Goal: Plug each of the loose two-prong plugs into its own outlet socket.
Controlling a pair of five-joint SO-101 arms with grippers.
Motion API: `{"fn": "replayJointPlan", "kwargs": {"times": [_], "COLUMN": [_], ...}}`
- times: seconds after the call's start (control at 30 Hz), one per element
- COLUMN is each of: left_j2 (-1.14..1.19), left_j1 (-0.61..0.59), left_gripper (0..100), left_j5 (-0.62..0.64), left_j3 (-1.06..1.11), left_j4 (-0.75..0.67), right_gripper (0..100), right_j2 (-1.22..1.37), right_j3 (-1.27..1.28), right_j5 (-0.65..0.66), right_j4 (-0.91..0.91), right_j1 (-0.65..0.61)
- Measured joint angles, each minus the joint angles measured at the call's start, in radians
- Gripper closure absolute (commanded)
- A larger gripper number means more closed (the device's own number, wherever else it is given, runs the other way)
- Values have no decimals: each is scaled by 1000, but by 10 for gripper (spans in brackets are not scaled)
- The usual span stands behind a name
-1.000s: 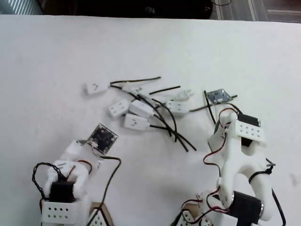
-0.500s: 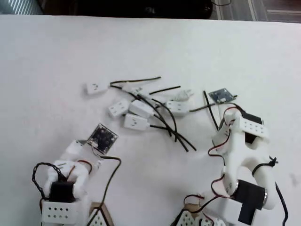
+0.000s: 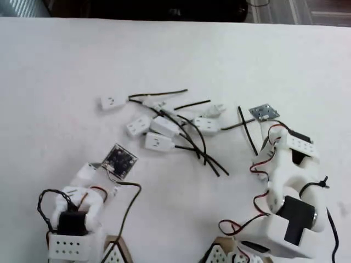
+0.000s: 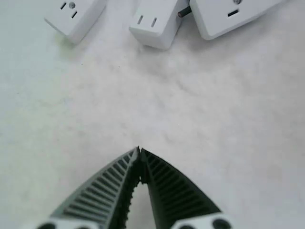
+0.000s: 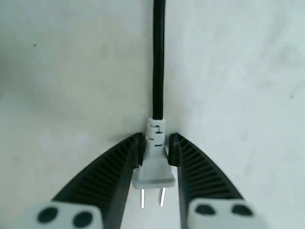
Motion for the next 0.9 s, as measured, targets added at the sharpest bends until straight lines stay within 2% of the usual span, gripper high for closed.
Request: {"fn": "replayJointPlan", "kwargs": {"times": [0.2, 0.33, 0.5, 0.8, 0.9], "left_j2": [0, 0, 0, 0, 0], "left_j1": [0, 0, 0, 0, 0], "left_gripper": [976, 976, 976, 976, 976], "left_j5": [0, 0, 0, 0, 0], "left_j3": [0, 0, 0, 0, 0], "left_j4": [0, 0, 0, 0, 0], "right_gripper": [851, 848, 850, 851, 885], "right_j2": [-75, -181, -195, -54, -23], "right_j3": [-20, -20, -20, -25, -31], "right_j5": [2, 2, 2, 2, 2], "right_j4": [150, 176, 164, 107, 107], "right_j1": [9, 17, 46, 51, 49]}}
